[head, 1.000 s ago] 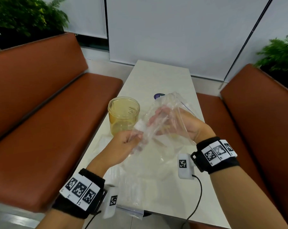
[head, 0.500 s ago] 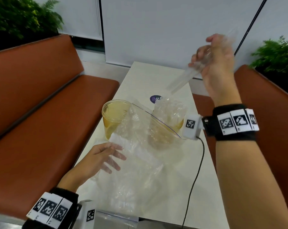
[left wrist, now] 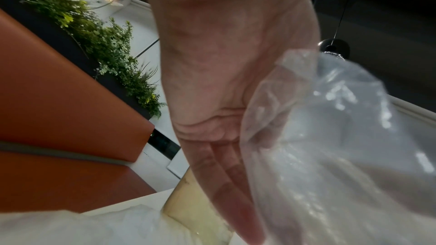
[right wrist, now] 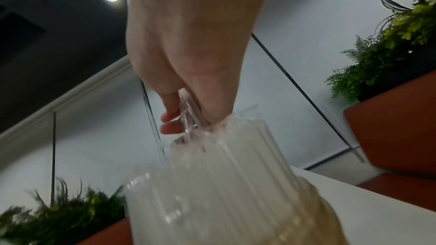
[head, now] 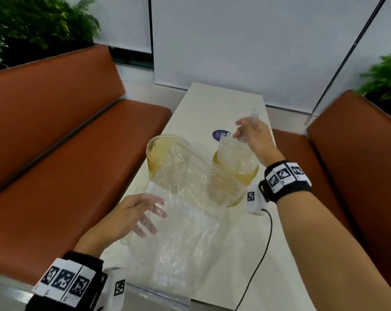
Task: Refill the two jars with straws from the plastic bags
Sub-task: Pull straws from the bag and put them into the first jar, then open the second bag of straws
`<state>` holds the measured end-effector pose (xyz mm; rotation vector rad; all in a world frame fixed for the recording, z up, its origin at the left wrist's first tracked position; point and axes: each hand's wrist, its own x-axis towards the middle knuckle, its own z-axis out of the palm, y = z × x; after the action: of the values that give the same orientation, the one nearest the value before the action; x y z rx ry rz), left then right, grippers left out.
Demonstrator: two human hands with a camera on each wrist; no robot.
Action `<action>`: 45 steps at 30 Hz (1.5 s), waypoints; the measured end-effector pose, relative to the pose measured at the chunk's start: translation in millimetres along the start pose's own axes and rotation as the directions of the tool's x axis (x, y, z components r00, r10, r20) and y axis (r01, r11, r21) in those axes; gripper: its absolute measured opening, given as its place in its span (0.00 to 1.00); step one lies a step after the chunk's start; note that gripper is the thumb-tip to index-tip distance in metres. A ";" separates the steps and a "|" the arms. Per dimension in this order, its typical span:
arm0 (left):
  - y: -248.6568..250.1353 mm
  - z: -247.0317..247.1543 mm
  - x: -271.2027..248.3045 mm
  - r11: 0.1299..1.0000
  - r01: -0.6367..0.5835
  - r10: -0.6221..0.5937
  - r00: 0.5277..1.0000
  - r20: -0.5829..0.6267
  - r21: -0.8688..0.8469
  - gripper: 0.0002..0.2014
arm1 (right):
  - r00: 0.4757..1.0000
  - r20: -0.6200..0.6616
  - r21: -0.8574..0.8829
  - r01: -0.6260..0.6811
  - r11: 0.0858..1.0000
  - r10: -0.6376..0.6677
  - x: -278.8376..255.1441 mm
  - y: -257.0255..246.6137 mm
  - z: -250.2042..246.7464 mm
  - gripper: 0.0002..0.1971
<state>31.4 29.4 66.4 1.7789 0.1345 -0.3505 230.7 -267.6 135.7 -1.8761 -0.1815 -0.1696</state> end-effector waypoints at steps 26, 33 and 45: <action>8.5 33.3 27.0 0.906 0.145 -0.068 0.977 -0.202 0.398 0.08 | 0.970 0.123 -0.336 0.239 0.911 -0.209 23.1 20.5 -31.6 0.23; -8.3 71.2 34.5 0.719 0.258 -0.141 0.963 -0.229 0.645 0.10 | 0.999 -0.045 -0.179 0.004 0.984 -0.012 95.1 70.4 -90.1 0.07; -82.5 76.1 43.4 0.806 0.255 -0.033 0.920 -0.389 0.534 0.28 | 0.909 0.315 -0.736 0.052 0.675 0.274 145.0 239.3 -21.2 0.20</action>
<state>37.2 -28.7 -38.8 2.4429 0.4769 -0.1711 422.1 -354.7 -50.1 -2.7266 -0.3091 0.2947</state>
